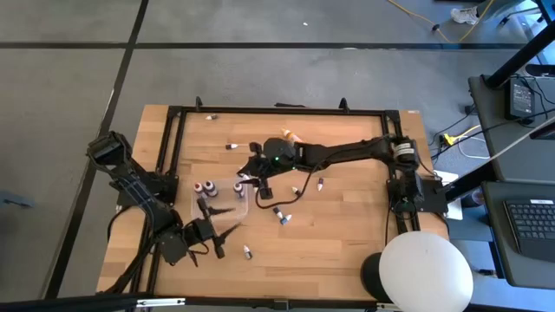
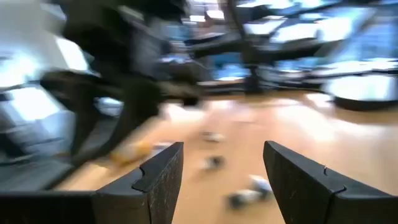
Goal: Pick & Place food coloring
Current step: Put the bottom small purple food coloring bottle into the transparent bin
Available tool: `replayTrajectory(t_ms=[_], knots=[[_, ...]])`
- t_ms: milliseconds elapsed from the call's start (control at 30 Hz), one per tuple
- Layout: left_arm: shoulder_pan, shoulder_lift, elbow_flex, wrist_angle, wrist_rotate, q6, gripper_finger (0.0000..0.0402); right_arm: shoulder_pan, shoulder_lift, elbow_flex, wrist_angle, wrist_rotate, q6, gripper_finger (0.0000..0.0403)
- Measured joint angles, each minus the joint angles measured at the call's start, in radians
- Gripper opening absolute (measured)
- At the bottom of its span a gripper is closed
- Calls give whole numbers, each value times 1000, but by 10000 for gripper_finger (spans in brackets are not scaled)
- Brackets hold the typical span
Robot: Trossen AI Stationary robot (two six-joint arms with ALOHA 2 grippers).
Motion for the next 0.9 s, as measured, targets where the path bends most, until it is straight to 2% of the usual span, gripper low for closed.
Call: replayTrajectory(t_ms=[200, 267, 367, 467, 533, 667, 767, 900], knots=[[94, 0, 28, -39, 388, 4, 217, 5, -111, 0, -207, 1, 0, 148], [135, 0, 66, -166, 506, -28, 215, 5, -158, 0, -279, 1, 2, 148], [189, 0, 166, -483, 657, -142, 215, 8, -219, -27, -323, 1, 13, 148], [239, 6, 262, -757, 765, -236, 214, 18, -296, -154, -214, 3, 39, 148], [261, 6, 298, -845, 843, -232, 214, 26, -361, -263, -117, 12, 56, 148], [291, 7, 310, -853, 1015, -131, 214, 51, -465, -467, 119, 131, 65, 148], [313, 29, 312, -826, 1085, -117, 214, 63, -519, -582, 246, 214, 104, 148], [330, 84, 312, -831, 1134, -109, 214, 66, -560, -681, 335, 253, 156, 148]])
